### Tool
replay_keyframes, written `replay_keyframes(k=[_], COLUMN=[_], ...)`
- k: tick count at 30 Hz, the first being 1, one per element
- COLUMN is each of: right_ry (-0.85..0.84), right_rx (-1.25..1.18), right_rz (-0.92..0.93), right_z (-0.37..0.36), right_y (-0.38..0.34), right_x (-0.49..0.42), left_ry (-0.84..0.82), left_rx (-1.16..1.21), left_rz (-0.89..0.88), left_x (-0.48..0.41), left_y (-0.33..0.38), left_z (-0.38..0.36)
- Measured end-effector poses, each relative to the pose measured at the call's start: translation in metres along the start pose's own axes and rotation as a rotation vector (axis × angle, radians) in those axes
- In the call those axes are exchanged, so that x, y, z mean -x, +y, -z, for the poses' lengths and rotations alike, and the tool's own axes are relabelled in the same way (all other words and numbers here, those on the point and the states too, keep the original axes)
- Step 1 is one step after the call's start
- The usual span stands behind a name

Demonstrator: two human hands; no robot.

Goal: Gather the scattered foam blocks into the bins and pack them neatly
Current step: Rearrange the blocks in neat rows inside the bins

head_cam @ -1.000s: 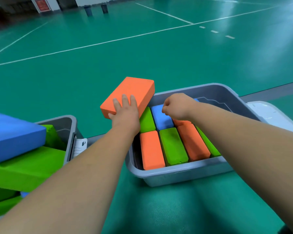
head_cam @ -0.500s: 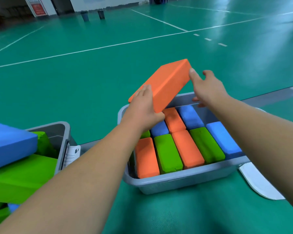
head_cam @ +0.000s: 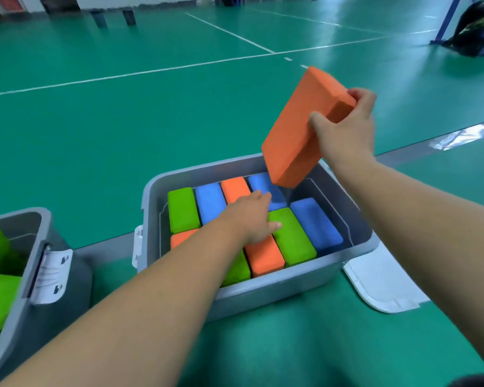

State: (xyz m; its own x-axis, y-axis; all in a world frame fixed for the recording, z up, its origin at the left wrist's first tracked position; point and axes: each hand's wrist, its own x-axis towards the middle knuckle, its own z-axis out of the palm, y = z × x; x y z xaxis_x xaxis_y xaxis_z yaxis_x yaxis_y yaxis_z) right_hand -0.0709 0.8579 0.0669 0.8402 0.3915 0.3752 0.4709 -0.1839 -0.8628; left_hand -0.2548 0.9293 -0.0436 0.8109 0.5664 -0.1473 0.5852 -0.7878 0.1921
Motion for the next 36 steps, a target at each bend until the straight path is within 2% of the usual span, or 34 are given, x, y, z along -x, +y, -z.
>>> replay_keyframes(k=[3, 7, 13, 18, 20, 25, 28, 31, 36], right_ry=[-0.032, -0.119, -0.224, -0.333, -0.401, -0.704, -0.692, -0.611, -0.632], right_rx=[0.039, 0.094, 0.201, 0.313, 0.381, 0.739, 0.904, 0.932, 0.879], right_rz=[0.074, 0.169, 0.223, 0.158, 0.152, 0.085, 0.043, 0.007, 0.192], right_z=[0.01, 0.017, 0.011, -0.005, -0.01, -0.029, -0.039, -0.039, -0.03], right_y=[0.011, 0.032, 0.052, 0.052, 0.054, 0.065, 0.062, 0.056, 0.06], right_x=[-0.002, -0.002, 0.003, -0.002, 0.0, 0.014, 0.021, 0.02, 0.014], left_ry=[-0.148, -0.252, -0.302, -0.306, -0.312, -0.308, -0.306, -0.315, -0.316], left_rx=[-0.066, -0.102, -0.104, -0.107, -0.106, -0.086, -0.079, -0.08, -0.061], left_rz=[-0.048, -0.026, -0.015, -0.028, -0.029, -0.025, -0.023, -0.013, 0.014], left_x=[-0.001, -0.001, 0.003, 0.01, 0.012, 0.016, 0.018, 0.021, 0.023], left_y=[0.004, 0.009, 0.007, 0.005, 0.004, -0.001, -0.003, -0.004, -0.008], left_z=[-0.014, -0.02, -0.016, -0.009, -0.007, -0.005, -0.003, 0.0, 0.003])
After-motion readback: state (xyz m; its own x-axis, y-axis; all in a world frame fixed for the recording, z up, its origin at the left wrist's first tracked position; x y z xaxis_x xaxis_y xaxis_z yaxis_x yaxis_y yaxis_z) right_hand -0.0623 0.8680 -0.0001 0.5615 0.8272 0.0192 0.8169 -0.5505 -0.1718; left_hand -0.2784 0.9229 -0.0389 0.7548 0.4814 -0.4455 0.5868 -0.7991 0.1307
